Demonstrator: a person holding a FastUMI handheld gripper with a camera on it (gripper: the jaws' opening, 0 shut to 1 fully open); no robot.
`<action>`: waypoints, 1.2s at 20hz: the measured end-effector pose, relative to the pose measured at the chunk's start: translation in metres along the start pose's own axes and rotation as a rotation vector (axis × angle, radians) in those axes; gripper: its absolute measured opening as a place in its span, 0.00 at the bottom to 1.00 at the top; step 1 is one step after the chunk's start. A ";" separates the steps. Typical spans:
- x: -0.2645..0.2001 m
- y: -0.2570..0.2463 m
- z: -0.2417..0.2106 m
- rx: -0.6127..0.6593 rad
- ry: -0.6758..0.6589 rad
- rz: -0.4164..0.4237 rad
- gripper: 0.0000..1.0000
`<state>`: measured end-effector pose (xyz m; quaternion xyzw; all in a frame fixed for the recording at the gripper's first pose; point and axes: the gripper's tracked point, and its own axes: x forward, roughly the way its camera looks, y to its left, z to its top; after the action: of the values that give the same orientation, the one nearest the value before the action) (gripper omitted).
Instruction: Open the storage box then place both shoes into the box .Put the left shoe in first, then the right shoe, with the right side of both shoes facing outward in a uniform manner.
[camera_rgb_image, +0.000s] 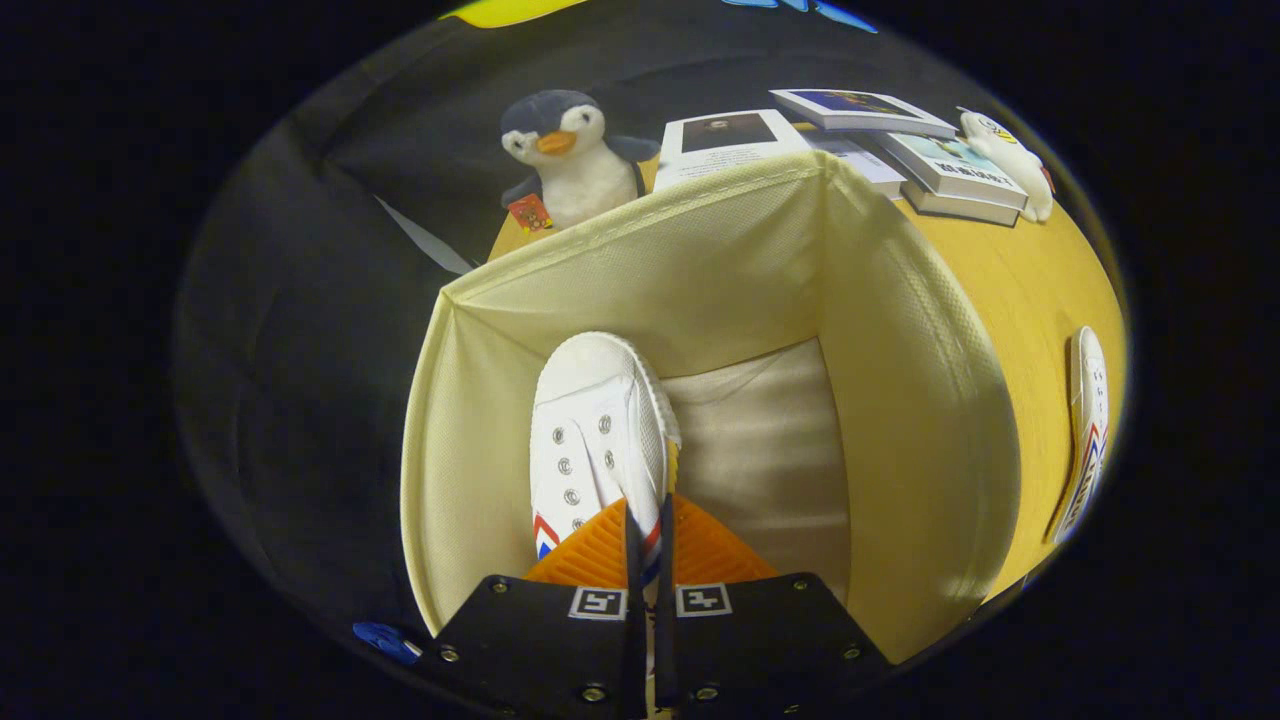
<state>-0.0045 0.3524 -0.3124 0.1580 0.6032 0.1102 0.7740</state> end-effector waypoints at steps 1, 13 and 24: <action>-0.001 0.009 0.000 -0.010 -0.004 0.045 0.10; -0.092 0.011 0.041 -0.125 -0.167 0.206 0.97; -0.160 -0.115 0.069 -0.122 -0.315 0.098 0.98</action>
<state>0.0204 0.1805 -0.1963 0.1552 0.4581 0.1582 0.8608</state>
